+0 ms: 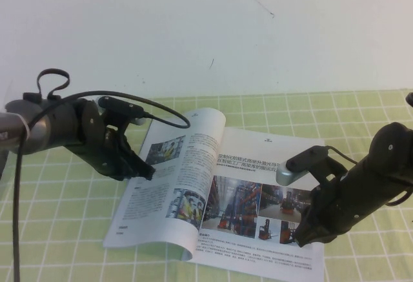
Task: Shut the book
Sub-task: 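Close the open booklet and leave it lying on the table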
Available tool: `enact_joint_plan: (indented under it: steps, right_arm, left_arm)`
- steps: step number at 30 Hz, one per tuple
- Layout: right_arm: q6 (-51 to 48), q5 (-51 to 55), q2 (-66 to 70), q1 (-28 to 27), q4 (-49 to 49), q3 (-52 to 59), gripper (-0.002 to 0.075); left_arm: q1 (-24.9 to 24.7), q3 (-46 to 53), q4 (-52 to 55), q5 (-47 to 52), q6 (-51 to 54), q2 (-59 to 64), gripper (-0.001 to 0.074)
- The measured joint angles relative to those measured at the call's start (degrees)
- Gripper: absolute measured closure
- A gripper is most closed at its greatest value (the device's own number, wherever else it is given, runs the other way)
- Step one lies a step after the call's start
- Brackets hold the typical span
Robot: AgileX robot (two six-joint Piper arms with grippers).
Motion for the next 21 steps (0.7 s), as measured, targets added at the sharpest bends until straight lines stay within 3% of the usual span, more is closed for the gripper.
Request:
enact_joint_plan:
  steps: [7,12,17,21]
  right_arm:
    - [0.0,0.1,0.0,0.0,0.0,0.0,0.0729]
    - [0.0,-0.5,0.0,0.0,0.0,0.0,0.0729]
    - [0.0,-1.3,-0.1,0.0,-0.3,-0.4,0.0729]
    - [0.0,-1.5,-1.8,-0.3,-2.8,-3.6,0.0729]
  left_arm:
    - [-7.1,-0.4,-9.3,3.5,-1.2,0.0,0.0739]
    - [-12.2,-0.4,-19.6,4.8,3.8,0.0,0.0739]
    - [-13.6,-0.2,-27.7,6.0,9.9,-1.9,0.0739]
    - [-13.1,-0.8,-26.8,8.4,10.8,-6.2,0.0739]
